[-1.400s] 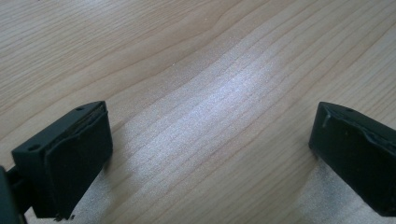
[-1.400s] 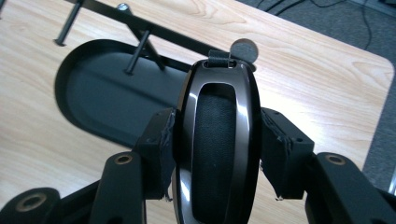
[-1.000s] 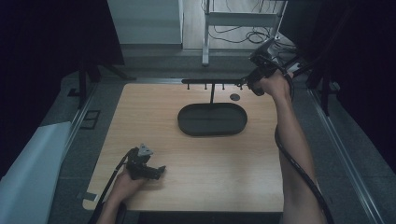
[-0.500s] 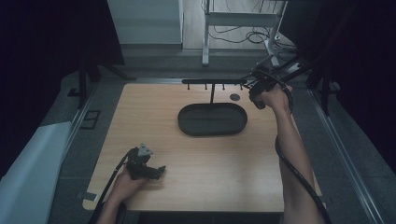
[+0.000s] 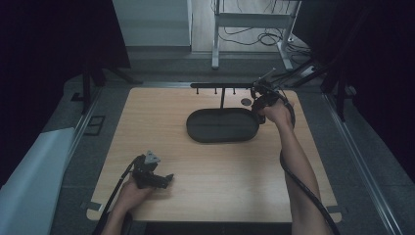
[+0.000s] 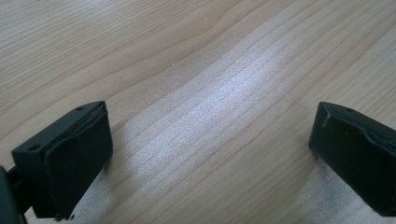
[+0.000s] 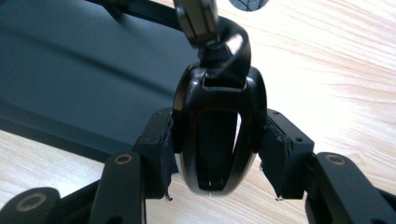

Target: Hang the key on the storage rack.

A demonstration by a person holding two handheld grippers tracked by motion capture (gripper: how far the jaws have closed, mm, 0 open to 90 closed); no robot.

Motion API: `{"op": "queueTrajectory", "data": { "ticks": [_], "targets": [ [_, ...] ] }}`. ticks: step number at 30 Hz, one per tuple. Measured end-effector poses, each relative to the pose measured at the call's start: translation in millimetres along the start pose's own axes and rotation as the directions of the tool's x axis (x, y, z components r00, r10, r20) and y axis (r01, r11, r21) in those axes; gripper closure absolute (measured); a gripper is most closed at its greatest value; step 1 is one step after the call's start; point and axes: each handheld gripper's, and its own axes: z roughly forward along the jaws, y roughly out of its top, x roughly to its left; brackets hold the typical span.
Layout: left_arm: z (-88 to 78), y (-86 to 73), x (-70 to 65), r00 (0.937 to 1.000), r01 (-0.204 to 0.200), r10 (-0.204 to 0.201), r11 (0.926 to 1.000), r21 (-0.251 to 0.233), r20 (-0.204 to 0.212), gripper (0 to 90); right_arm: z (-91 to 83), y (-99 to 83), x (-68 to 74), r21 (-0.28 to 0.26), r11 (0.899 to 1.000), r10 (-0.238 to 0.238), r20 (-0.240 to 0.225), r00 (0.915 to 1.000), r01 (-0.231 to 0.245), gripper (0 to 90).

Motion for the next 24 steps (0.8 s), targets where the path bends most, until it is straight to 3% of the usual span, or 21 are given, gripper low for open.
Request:
{"op": "queueTrajectory", "data": {
  "ticks": [4,13,24],
  "targets": [
    [-0.3,0.0,0.3,1.0000,-0.005,0.005,1.0000,0.004,0.001,0.0,10.1,-0.8,5.8,-0.020,1.000,-0.001,-0.004,1.0000,0.001,48.2],
    [-0.5,0.1,0.5,1.0000,-0.008,0.008,0.9999,0.006,0.001,0.0,16.9,-4.6,4.9,-0.051,0.999,-0.001,-0.014,0.9999,0.000,47.1],
    [-0.2,0.0,0.3,1.0000,-0.004,0.004,1.0000,0.003,0.001,0.0,9.0,-14.4,2.8,-0.087,0.996,-0.022,-0.066,0.9976,0.016,35.7]
  ]
}}
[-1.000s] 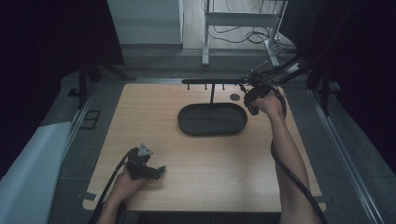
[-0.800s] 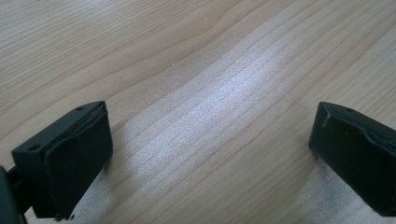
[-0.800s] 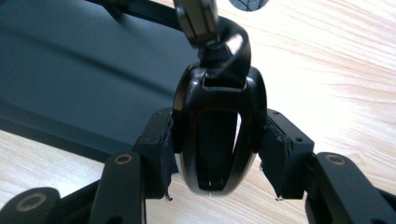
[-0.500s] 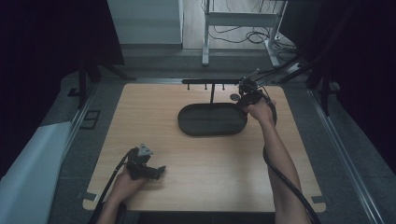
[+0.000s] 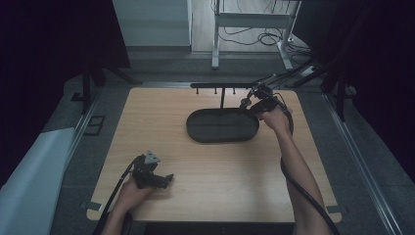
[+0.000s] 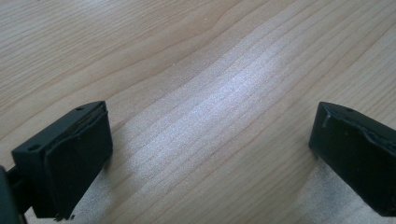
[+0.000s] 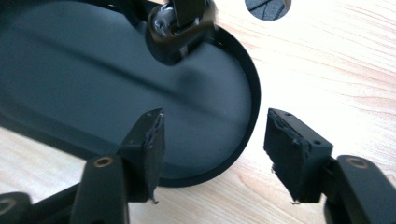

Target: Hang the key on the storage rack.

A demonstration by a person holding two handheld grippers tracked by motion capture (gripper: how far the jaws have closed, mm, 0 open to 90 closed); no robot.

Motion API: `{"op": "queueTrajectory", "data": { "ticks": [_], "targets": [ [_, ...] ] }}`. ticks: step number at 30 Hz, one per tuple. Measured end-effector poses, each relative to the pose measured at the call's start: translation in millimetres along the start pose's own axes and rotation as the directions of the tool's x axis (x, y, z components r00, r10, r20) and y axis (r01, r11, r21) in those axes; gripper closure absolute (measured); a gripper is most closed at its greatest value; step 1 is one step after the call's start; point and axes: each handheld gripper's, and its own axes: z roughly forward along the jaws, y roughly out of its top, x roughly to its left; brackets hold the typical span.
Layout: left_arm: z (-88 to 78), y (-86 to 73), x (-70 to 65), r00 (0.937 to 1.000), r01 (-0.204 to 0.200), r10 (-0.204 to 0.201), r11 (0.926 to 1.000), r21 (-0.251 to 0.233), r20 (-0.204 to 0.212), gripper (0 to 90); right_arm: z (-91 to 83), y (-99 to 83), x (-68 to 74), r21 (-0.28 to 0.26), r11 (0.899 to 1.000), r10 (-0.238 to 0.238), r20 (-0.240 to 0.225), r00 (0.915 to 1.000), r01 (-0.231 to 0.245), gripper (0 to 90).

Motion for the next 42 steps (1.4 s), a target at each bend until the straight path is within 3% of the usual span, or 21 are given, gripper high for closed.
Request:
{"op": "queueTrajectory", "data": {
  "ticks": [8,10,17,24,32,42],
  "targets": [
    [-0.1,0.1,0.0,1.0000,0.000,0.000,1.0000,0.002,0.000,0.0,-12.2,-11.4,4.6,-0.004,0.999,-0.033,-0.034,0.9989,0.033,25.3],
    [-0.1,0.1,-0.1,1.0000,0.002,-0.002,1.0000,0.002,0.000,0.0,-14.0,-17.5,8.2,0.009,0.997,-0.074,-0.033,0.9967,0.074,20.0],
    [-0.2,0.1,0.0,1.0000,0.001,-0.001,1.0000,0.002,0.000,0.0,-18.4,-29.3,12.4,-0.005,0.990,-0.143,-0.017,0.9895,0.143,13.6],
    [0.1,0.1,-0.4,1.0000,0.006,-0.006,1.0000,-0.002,0.000,0.0,-28.8,-36.9,13.6,-0.031,0.987,-0.161,-0.025,0.9866,0.160,11.4],
    [0.1,0.1,-0.4,1.0000,0.005,-0.005,1.0000,-0.002,0.000,0.0,-34.8,-47.6,15.0,-0.030,0.983,-0.183,-0.025,0.9828,0.182,4.6],
    [0.1,0.1,-0.3,1.0000,0.005,-0.005,1.0000,-0.002,0.000,0.0,-36.4,-65.3,13.8,-0.020,0.980,-0.199,-0.039,0.9792,0.198,2.1]
  ]
}}
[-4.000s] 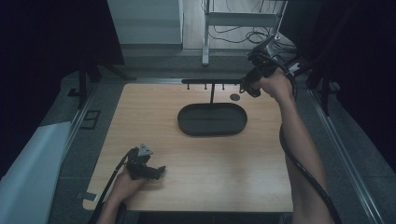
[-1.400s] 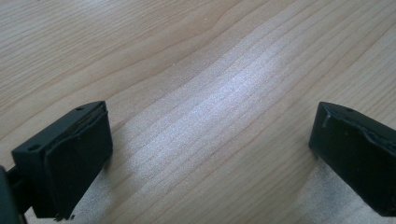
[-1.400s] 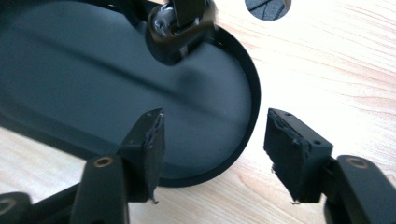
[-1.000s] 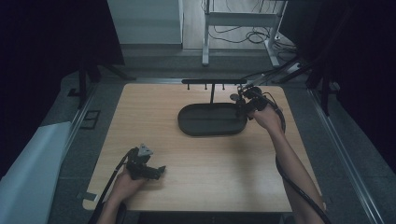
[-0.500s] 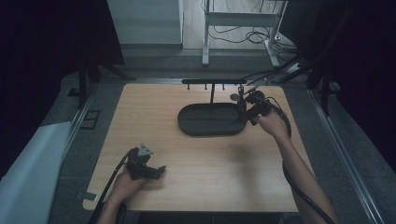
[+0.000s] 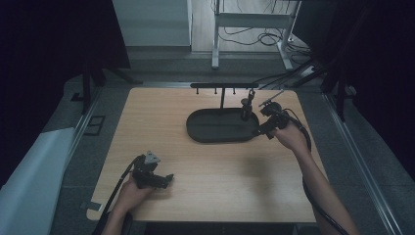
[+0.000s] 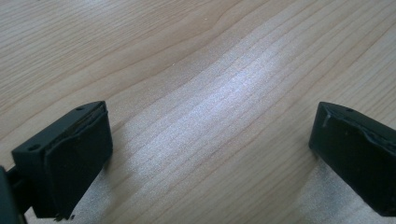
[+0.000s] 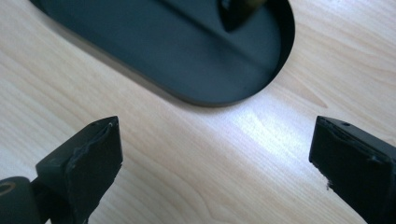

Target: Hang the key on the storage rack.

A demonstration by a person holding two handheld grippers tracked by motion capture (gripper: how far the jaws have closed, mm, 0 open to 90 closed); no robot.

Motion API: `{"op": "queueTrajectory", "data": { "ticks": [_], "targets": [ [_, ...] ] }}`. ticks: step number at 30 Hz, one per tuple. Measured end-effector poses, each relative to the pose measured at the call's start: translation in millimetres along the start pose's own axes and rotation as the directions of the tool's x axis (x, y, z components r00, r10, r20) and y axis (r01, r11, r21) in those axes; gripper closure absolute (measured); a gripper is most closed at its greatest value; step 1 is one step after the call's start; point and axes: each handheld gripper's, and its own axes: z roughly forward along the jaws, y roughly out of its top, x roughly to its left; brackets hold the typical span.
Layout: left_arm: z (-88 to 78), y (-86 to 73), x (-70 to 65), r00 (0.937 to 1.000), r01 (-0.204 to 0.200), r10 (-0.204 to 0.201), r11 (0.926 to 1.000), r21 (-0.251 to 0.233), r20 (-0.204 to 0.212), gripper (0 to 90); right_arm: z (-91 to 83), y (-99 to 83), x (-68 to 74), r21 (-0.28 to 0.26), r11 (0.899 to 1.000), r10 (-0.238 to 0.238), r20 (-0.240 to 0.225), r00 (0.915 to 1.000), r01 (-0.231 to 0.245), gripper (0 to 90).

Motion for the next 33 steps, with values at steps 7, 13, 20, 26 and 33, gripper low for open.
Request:
{"op": "queueTrajectory", "data": {
  "ticks": [7,13,20,26,33],
  "targets": [
    [0.0,0.0,-0.2,1.0000,0.002,-0.002,1.0000,0.000,0.000,0.0,-5.6,-10.7,0.8,-0.003,1.000,-0.011,0.012,0.9999,0.011,1.8],
    [0.0,0.0,0.0,1.0000,0.000,0.000,1.0000,0.000,0.000,0.0,-13.1,-23.1,2.0,-0.020,1.000,-0.020,0.010,0.9997,0.021,1.8],
    [0.0,0.0,0.0,1.0000,0.000,0.000,1.0000,0.000,0.000,0.0,-18.0,-41.2,4.6,-0.032,0.999,-0.023,0.001,0.9997,0.023,1.7],
    [0.0,0.0,0.0,1.0000,0.000,0.000,1.0000,0.000,0.000,0.0,-21.1,-54.6,6.3,-0.035,0.999,-0.023,0.003,0.9997,0.023,1.7],
    [0.0,0.0,0.0,1.0000,0.000,0.000,1.0000,0.000,0.000,0.0,-26.9,-68.0,6.7,-0.048,0.999,-0.019,0.004,0.9998,0.019,1.7]
  ]
}}
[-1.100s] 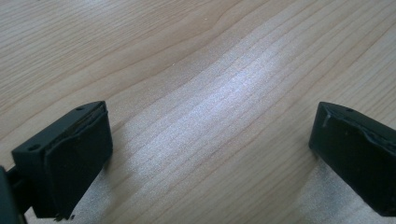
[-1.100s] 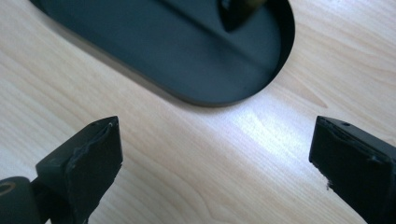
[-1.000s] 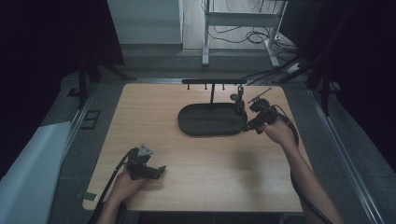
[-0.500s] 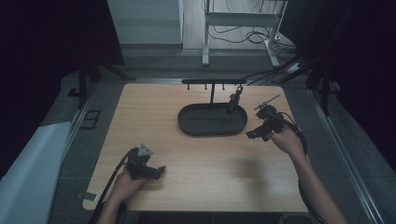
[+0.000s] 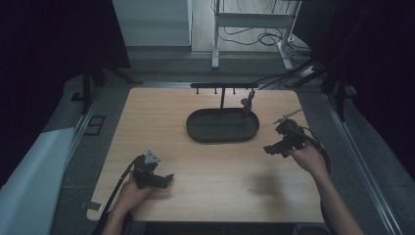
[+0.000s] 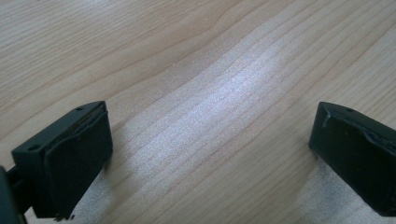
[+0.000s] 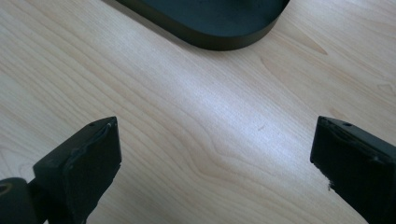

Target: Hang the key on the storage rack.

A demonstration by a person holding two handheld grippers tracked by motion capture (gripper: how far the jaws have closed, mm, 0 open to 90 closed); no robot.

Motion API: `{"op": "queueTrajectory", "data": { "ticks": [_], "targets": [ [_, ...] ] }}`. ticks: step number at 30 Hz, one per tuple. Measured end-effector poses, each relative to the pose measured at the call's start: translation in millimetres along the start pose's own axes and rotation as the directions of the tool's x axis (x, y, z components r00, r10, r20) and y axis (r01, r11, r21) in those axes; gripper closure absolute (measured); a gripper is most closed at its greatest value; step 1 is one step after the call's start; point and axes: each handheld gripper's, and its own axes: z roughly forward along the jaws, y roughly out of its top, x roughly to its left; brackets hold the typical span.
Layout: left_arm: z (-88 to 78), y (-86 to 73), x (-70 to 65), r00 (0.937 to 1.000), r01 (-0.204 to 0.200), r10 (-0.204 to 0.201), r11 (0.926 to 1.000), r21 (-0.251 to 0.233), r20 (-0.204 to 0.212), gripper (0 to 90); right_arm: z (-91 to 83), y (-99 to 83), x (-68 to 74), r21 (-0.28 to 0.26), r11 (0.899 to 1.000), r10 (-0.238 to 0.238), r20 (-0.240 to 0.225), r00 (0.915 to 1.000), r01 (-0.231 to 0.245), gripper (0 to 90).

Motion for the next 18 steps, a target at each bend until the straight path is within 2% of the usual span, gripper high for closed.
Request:
{"op": "queueTrajectory", "data": {
  "ticks": [18],
  "targets": [
    [0.1,0.0,-0.1,1.0000,0.001,-0.001,1.0000,-0.001,0.000,0.0,-11.6,-44.3,0.8,-0.027,0.999,0.025,0.035,0.9991,-0.024,2.4]
  ]
}}
